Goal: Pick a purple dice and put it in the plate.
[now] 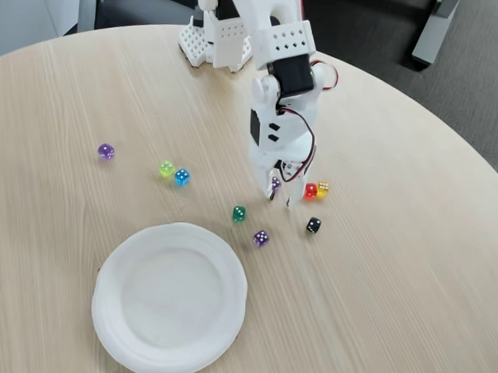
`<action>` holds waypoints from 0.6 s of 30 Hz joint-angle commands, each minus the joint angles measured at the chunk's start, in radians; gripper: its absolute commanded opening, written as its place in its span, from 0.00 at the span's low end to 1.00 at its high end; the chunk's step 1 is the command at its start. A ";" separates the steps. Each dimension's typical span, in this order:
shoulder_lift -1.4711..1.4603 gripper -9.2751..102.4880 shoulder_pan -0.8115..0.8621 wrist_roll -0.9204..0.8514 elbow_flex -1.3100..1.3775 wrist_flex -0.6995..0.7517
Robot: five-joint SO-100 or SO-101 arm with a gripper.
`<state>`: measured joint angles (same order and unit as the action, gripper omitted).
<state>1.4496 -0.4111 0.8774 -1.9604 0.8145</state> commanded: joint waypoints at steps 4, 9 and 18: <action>0.002 0.20 0.003 -0.069 -0.002 0.008; 0.015 0.21 0.003 -0.002 -0.002 0.043; 0.017 0.22 0.003 -0.009 0.009 0.284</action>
<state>1.4511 -0.4096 0.8728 -1.9558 1.0508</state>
